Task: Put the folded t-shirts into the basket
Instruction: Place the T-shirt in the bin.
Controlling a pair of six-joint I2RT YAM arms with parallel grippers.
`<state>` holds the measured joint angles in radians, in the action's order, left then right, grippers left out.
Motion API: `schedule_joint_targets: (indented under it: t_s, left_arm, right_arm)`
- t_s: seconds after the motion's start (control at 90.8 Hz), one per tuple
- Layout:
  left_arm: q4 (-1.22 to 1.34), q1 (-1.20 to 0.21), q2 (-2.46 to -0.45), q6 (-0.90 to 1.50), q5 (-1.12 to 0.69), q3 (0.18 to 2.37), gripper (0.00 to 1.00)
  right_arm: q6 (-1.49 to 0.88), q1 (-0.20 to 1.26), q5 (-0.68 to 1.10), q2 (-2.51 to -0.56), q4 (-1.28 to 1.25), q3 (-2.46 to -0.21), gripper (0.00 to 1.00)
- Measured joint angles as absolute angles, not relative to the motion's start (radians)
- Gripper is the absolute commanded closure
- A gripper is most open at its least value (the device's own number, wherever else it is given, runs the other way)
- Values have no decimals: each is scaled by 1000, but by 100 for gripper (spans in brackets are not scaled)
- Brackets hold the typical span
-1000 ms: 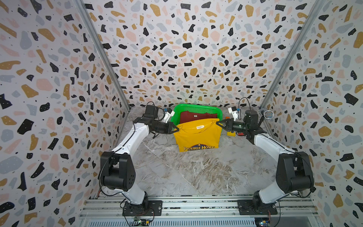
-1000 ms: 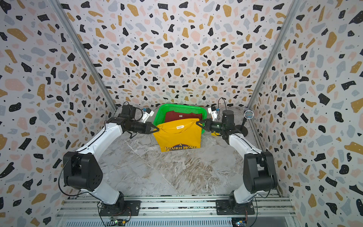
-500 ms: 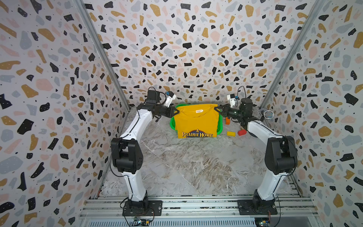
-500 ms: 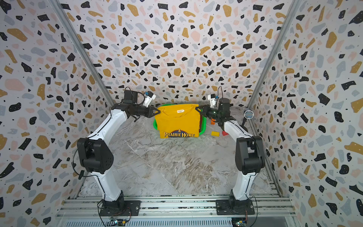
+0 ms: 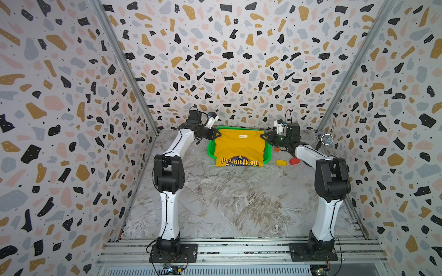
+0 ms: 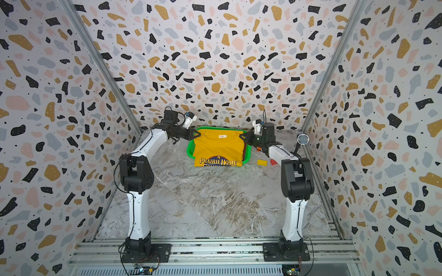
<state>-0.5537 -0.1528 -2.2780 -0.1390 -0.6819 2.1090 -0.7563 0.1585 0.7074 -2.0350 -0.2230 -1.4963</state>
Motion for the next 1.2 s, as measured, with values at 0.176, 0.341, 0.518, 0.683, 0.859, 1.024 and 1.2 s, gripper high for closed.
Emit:
schedule_joint_targets:
  t_s: [0.176,0.341,0.518,0.683,0.859,1.024,1.2]
  left_arm:
    - [-538,-165,-2329,-130,-656,2154,100]
    - [-521,-170,-2379,-117,-636,2199,100]
    - [-506,-180,-2414,-112,-617,2235,100]
    - [-491,-186,-2442,-112,-604,2249,100]
    - [-486,-186,-2461,-112,-596,2258,94]
    - [-481,-186,-2492,-111,-578,2300,40]
    - [-478,-181,-2509,-90,-540,2318,21]
  right_arm:
    - [-735,158,683,-2056,-210,-1516,100]
    - [-713,153,678,-2077,-188,-1541,100]
    - [-701,146,668,-2110,-186,-1547,100]
    - [-698,144,661,-2123,-186,-1547,100]
    - [-698,144,662,-2123,-187,-1547,100]
    - [-703,142,658,-2125,-187,-1547,69]
    - [-710,125,638,-2133,-184,-1547,37]
